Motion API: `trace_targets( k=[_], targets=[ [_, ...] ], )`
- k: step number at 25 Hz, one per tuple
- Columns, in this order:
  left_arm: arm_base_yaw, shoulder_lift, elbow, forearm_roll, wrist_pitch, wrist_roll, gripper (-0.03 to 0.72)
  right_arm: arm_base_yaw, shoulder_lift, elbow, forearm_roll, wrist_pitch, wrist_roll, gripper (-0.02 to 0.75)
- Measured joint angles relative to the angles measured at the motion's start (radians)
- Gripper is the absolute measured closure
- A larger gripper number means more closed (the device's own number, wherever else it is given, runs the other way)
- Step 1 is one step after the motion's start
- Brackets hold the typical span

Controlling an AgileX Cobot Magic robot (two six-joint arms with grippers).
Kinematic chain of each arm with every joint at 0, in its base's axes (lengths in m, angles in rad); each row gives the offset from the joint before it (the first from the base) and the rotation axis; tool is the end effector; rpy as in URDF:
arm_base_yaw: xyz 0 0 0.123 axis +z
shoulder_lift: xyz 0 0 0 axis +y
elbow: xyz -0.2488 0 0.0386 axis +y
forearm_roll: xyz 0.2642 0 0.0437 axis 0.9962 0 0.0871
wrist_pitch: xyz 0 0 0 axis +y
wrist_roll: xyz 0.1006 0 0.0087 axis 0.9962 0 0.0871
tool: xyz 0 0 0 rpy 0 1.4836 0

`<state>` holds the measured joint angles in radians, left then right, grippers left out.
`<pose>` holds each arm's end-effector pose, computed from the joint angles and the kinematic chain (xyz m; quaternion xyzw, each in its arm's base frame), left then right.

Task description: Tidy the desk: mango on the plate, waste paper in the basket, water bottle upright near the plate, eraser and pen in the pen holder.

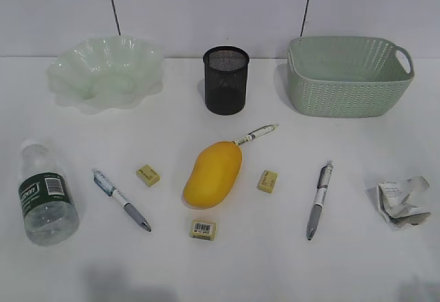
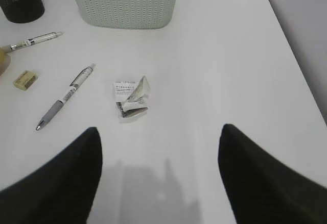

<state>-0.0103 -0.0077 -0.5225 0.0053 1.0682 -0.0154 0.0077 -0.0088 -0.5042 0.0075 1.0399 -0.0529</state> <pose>0.0476 0.0000 0.2869 -0.0023 0.8473 -0.0042 0.5312 0.0509 0.0010 0.2841 -0.0257 0.8439 -0.0084 0.5358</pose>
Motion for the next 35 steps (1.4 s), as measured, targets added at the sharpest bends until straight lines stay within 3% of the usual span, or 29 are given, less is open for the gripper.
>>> trace_targets(
  k=[15, 20, 35],
  targets=[
    [0.000, 0.000, 0.000, 0.001, 0.000, 0.000, 0.181, 0.000, 0.000, 0.000, 0.000, 0.000, 0.000, 0.176],
    [0.000, 0.004, 0.000, -0.043, 0.000, 0.000, 0.181, 0.000, 0.000, 0.000, 0.001, 0.000, 0.000, 0.177],
    [-0.007, 0.351, -0.069, -0.075, -0.144, 0.074, 0.181, 0.000, 0.000, 0.000, 0.002, 0.000, 0.000, 0.176]
  ],
)
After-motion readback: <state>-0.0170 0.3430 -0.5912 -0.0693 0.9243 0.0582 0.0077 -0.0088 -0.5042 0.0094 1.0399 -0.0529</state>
